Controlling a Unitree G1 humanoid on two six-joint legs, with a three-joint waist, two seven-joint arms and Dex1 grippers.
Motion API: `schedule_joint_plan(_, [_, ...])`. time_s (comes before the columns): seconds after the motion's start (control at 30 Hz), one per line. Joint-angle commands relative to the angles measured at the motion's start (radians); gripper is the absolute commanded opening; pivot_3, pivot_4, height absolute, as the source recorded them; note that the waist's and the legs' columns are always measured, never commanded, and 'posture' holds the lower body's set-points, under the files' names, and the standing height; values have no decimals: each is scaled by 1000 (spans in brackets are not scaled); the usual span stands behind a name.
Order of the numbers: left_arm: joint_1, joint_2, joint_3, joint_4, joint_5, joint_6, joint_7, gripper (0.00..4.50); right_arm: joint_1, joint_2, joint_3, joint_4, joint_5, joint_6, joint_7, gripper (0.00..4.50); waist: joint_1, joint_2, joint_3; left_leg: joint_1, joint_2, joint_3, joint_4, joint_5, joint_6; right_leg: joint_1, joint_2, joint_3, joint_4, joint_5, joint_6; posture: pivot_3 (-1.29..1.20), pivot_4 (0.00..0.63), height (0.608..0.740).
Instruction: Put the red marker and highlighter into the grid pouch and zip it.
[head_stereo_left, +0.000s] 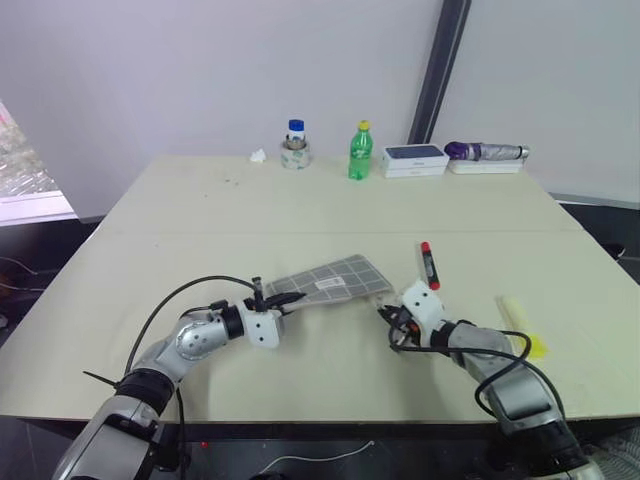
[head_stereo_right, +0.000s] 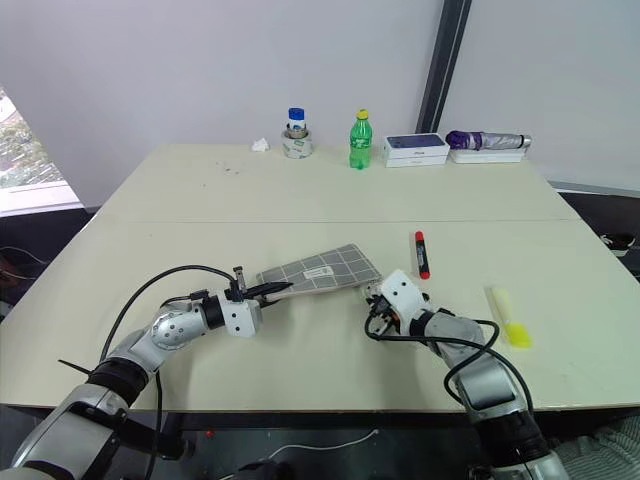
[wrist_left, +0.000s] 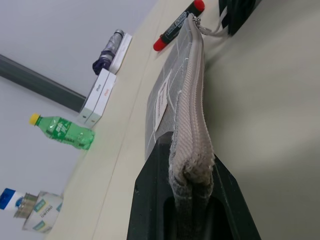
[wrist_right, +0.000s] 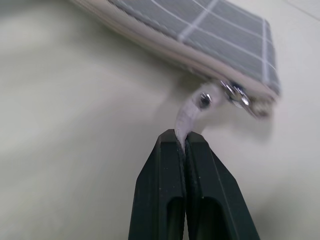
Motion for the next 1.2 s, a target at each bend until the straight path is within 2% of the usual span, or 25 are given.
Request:
schedule_joint_plan(0.03, [12,-11,-21,-8,16,3,-2,0,-36,7,62,-68,-25,-11,15,54,2,0,0,0,0,0,0,0,0,0,0,0,0,0,0,0,150,740])
schedule_joint_plan(0.4, [6,-43,-43,-3,66,14,15,0,-97,-48,168,-149,-70,-37,121,54,3,0,0,0,0,0,0,0,0,0,0,0,0,0,0,0,150,740])
schedule_joint_plan(0.6, [-15,-76,-64,18,85,8,14,0,-142,-23,217,-185,-74,-48,162,54,7,0,0,0,-1,0,0,0,0,0,0,-1,0,0,0,0,150,740])
schedule_joint_plan(0.73, [-47,-99,-75,58,95,22,25,0,-169,-27,259,-161,-97,-122,201,54,17,0,0,0,-1,0,1,0,0,0,0,-1,0,0,0,0,150,740])
schedule_joint_plan(0.97, [-61,-126,-76,53,86,27,29,0,-230,81,174,-157,46,-82,205,54,22,0,0,0,-1,-1,1,0,0,1,0,-1,0,0,0,0,150,740])
schedule_joint_plan(1.2, [-61,-122,-73,50,88,25,40,0,-210,31,193,-154,16,-95,246,54,23,0,0,-1,-1,-1,1,0,0,0,0,-1,0,0,0,0,150,740])
